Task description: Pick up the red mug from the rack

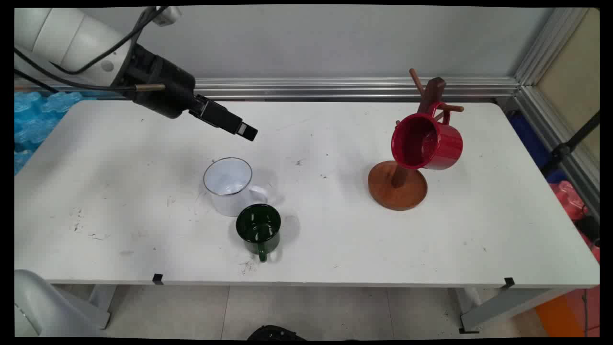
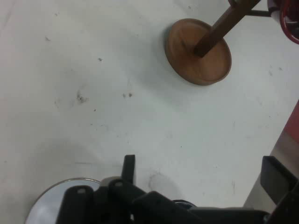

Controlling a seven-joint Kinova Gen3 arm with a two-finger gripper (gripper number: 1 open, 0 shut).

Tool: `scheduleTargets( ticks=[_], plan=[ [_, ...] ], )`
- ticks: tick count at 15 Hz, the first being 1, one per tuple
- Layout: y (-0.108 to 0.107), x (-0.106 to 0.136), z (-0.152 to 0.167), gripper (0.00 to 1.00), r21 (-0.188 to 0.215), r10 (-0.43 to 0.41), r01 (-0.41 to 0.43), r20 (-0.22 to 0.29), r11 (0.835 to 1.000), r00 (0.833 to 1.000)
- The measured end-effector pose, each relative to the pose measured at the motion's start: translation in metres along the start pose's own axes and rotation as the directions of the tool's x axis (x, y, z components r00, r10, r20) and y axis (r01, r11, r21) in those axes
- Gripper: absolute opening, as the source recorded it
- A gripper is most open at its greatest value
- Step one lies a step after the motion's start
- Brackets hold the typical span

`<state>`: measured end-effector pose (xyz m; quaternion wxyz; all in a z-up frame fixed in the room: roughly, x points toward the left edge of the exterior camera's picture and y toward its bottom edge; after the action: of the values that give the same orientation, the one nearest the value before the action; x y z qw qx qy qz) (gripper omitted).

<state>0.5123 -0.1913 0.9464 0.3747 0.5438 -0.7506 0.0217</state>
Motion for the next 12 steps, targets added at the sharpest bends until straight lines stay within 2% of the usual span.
scheduleTargets(
  ticks=[7,10,12],
  plan=[
    [0.017,0.012,-0.001,1.0,-0.02,-0.026,0.026,-0.018,0.999,0.999],
    [0.036,0.029,0.001,1.0,-0.049,0.011,-0.014,-0.052,0.999,0.999],
    [0.053,0.043,0.005,1.0,-0.083,0.039,-0.046,-0.084,0.995,0.996]
  ],
)
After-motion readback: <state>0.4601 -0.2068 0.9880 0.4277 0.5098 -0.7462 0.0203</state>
